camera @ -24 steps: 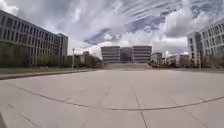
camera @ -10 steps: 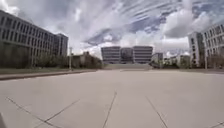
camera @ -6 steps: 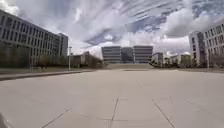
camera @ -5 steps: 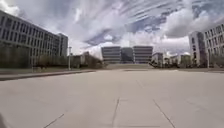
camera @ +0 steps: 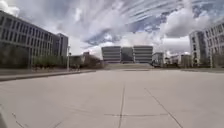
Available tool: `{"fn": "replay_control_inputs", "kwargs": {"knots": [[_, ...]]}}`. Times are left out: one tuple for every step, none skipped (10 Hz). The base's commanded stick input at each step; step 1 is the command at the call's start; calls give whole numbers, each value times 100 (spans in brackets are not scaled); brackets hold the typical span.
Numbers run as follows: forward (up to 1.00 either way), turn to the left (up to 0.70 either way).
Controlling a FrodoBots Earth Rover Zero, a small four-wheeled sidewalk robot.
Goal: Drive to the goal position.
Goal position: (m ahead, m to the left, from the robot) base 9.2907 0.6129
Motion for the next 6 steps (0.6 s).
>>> {"fn": "replay_control_inputs", "kwargs": {"knots": [[100, -37], [100, -33], [100, 10], [100, 5], [100, 0], [100, 0]]}}
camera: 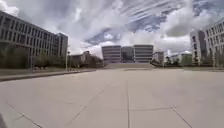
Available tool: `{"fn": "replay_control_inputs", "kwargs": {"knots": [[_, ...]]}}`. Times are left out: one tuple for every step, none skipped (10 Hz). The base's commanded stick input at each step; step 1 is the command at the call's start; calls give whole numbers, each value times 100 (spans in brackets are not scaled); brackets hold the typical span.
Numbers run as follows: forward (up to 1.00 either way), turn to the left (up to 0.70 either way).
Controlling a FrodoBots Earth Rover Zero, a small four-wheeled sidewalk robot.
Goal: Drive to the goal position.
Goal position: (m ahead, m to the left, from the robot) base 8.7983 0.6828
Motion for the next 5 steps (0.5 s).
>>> {"fn": "replay_control_inputs", "kwargs": {"knots": [[100, 0], [100, 0], [100, 0], [100, 0], [100, 0]]}}
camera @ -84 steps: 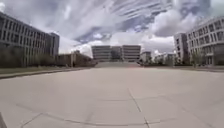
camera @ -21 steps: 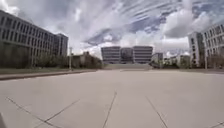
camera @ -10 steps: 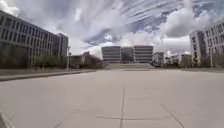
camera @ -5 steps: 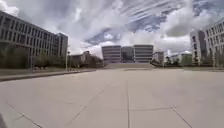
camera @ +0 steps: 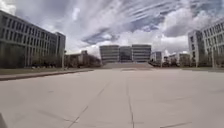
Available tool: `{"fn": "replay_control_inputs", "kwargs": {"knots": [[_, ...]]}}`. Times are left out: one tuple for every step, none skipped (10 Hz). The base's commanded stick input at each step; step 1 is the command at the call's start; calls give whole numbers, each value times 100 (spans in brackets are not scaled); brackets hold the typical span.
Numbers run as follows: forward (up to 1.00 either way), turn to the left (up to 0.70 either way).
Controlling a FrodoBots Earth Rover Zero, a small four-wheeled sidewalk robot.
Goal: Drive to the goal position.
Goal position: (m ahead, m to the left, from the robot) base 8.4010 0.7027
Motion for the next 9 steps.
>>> {"fn": "replay_control_inputs", "kwargs": {"knots": [[100, 0], [100, 0], [100, 0], [100, 0], [100, 0], [100, 0], [100, 0], [100, 0], [100, 0]]}}
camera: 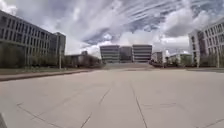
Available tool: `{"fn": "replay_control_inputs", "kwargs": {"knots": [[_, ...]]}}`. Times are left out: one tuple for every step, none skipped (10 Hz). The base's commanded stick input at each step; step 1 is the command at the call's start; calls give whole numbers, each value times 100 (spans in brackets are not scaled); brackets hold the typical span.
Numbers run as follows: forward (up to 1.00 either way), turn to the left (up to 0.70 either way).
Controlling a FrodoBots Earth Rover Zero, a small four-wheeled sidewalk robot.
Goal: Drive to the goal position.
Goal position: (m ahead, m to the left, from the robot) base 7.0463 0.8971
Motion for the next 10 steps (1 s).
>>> {"fn": "replay_control_inputs", "kwargs": {"knots": [[100, 0], [100, 0], [100, 0], [100, 0], [100, 0], [100, 0], [100, 0], [100, 0], [100, 0], [100, 0]]}}
